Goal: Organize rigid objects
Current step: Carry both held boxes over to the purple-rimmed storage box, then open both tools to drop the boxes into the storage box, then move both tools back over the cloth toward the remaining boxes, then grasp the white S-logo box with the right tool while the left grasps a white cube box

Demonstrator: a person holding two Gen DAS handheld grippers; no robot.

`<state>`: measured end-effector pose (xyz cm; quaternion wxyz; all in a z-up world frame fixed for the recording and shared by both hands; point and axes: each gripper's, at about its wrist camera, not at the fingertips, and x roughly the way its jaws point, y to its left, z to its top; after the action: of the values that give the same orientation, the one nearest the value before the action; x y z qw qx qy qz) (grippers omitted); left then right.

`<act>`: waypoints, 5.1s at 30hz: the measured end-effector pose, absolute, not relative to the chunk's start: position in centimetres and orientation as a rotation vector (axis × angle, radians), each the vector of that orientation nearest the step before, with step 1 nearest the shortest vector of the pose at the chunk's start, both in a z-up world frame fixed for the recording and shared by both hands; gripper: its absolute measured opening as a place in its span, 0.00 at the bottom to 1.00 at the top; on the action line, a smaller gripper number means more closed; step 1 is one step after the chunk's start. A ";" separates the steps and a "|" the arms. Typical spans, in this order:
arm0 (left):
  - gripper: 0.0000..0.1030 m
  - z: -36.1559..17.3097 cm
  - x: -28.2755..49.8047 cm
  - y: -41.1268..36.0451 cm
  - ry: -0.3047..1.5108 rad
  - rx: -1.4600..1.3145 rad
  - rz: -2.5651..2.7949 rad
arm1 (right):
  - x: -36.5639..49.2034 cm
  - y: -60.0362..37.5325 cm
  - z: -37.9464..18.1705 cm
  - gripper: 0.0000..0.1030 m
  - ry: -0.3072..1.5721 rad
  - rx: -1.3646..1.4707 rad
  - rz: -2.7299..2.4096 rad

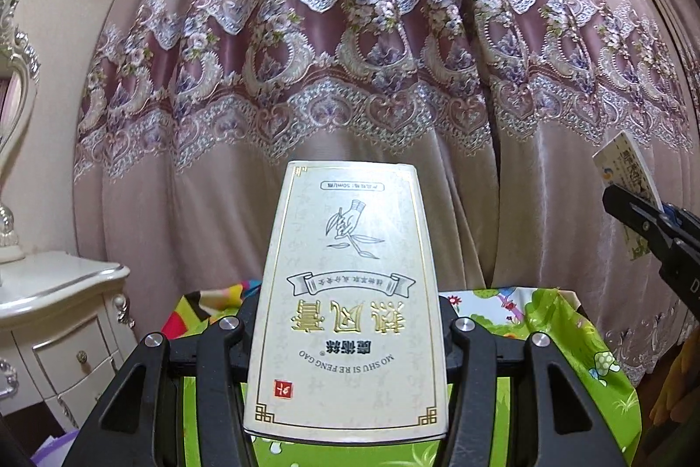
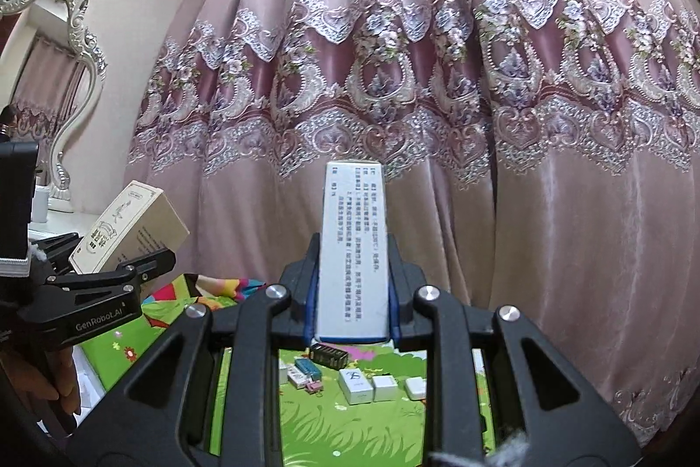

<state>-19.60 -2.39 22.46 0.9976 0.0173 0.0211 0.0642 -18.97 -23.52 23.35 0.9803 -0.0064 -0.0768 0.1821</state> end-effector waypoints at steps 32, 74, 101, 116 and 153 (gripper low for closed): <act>0.51 17.2 -30.8 14.5 0.175 -0.119 0.595 | -21.8 -5.8 22.5 0.27 0.008 -0.168 1.010; 0.97 5.8 -30.8 23.5 0.641 -0.261 0.810 | -13.2 4.8 9.1 0.80 0.788 -0.260 1.198; 1.00 5.1 -7.1 3.2 0.869 0.027 0.148 | -0.8 -24.7 3.4 0.87 0.864 0.166 0.515; 1.00 0.1 6.3 3.9 0.932 -0.096 0.074 | 5.3 -24.5 1.2 0.88 0.953 0.105 0.498; 0.50 0.4 17.2 3.4 0.958 -0.030 0.080 | 8.5 -19.4 0.7 0.46 0.880 -0.155 0.464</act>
<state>17.20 3.42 0.43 0.8866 -0.0142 0.4608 0.0386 8.51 -19.42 0.65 0.8759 -0.0743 0.4217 0.2222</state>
